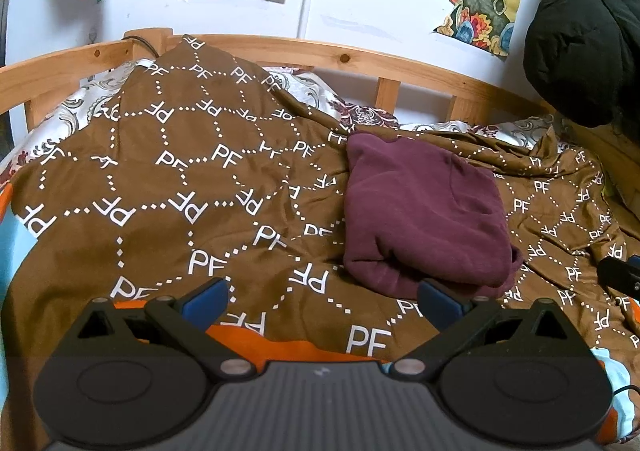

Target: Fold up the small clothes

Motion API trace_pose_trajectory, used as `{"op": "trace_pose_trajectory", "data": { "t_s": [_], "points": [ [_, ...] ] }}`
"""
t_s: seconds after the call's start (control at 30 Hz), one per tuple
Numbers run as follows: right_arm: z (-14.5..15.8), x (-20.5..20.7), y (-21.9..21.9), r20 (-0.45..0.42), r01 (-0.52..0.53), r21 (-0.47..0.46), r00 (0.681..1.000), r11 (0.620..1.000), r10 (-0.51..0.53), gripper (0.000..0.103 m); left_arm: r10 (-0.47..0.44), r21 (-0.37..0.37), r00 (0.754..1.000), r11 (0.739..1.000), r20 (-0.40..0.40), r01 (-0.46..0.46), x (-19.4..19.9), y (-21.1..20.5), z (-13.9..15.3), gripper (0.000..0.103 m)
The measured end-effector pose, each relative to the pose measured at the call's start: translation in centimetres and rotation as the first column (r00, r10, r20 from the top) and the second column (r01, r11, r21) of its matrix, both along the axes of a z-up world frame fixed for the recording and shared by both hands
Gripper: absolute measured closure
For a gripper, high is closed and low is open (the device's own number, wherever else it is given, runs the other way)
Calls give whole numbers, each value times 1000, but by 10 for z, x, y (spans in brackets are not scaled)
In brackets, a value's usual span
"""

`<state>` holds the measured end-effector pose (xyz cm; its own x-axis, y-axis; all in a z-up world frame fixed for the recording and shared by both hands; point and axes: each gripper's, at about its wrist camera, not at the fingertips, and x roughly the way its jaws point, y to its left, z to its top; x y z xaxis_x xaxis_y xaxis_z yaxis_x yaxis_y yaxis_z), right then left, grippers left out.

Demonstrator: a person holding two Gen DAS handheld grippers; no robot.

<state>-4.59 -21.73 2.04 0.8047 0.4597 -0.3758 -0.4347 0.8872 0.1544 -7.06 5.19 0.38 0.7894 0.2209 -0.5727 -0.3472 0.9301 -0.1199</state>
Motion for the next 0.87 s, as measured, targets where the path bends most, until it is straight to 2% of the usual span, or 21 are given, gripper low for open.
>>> {"op": "trace_pose_trajectory", "data": {
  "t_s": [0.87],
  "points": [
    [-1, 0, 0, -3, 3, 0, 1000, 1000, -3, 1, -19, 16, 1000, 1000, -14, 19, 2, -3, 0, 1]
  ]
}}
